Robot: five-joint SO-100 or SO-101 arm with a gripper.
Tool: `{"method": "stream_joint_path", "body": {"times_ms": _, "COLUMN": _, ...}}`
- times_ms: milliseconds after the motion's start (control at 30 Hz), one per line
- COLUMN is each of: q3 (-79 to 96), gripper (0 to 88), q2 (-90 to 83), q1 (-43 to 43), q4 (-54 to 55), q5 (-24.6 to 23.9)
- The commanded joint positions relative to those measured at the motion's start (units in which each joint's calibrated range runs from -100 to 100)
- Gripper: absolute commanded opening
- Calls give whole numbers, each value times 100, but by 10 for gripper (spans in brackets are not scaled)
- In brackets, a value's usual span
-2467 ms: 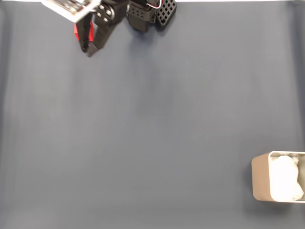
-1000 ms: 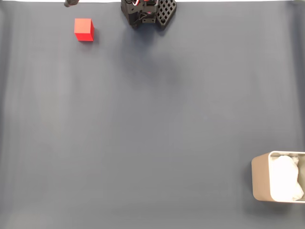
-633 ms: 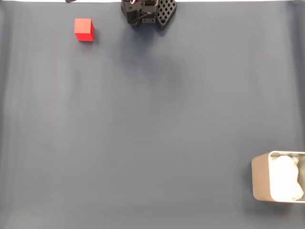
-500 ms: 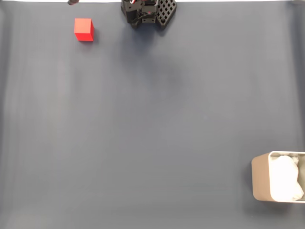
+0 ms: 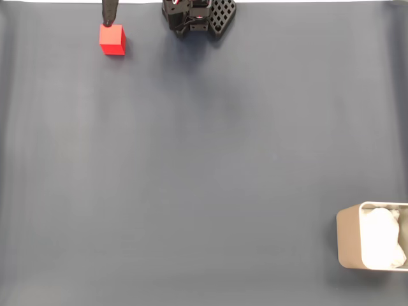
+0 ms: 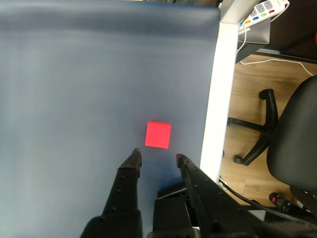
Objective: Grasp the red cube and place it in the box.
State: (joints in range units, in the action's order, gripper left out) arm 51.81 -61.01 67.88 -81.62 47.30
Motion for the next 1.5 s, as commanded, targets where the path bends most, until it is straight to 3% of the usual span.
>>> {"method": "stream_joint_path", "body": {"times_ms": 0, "q3": 56, "gripper": 178, "q2": 70, "q1": 66, "q4": 203, "q5": -39}}
{"method": "stream_joint_path", "body": {"times_ms": 500, "q3": 704, "gripper": 258, "q2": 104, "q1": 87, "q4": 1048, "q5": -103}}
{"method": "stream_joint_path", "body": {"times_ms": 1000, "q3": 1890, "gripper": 288, "q2": -398, "q1": 265, "q4": 1990, "q5": -10}}
{"method": "stream_joint_path", "body": {"times_ms": 1467, "q3": 2648, "gripper": 298, "q2": -1248, "q1": 591, "q4": 2121, "q5": 39}}
